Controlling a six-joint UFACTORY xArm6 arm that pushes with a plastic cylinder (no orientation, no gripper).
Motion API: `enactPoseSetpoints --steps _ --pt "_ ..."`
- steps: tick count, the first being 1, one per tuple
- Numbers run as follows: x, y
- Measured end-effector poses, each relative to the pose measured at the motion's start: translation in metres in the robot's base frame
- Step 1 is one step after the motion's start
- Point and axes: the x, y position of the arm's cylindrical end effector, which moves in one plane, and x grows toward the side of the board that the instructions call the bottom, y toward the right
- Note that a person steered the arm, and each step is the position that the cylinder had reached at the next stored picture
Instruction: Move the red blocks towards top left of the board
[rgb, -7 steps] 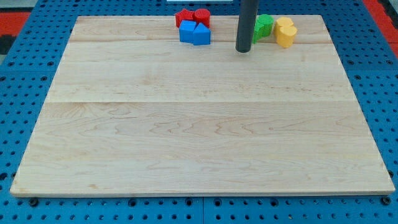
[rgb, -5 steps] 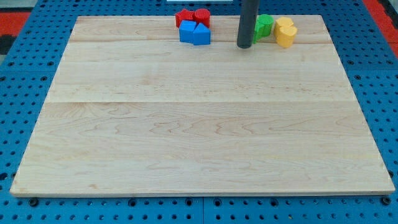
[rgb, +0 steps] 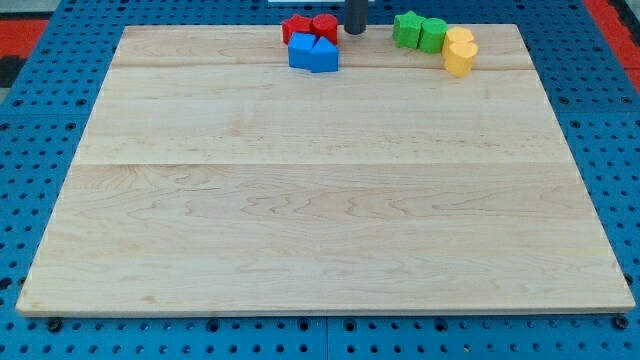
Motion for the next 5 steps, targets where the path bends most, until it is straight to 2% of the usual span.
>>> enactPoseSetpoints --steps 2,3,5 --pt "0.001 -0.022" --pt "0.008 -0.104" --pt "0.028 -0.153"
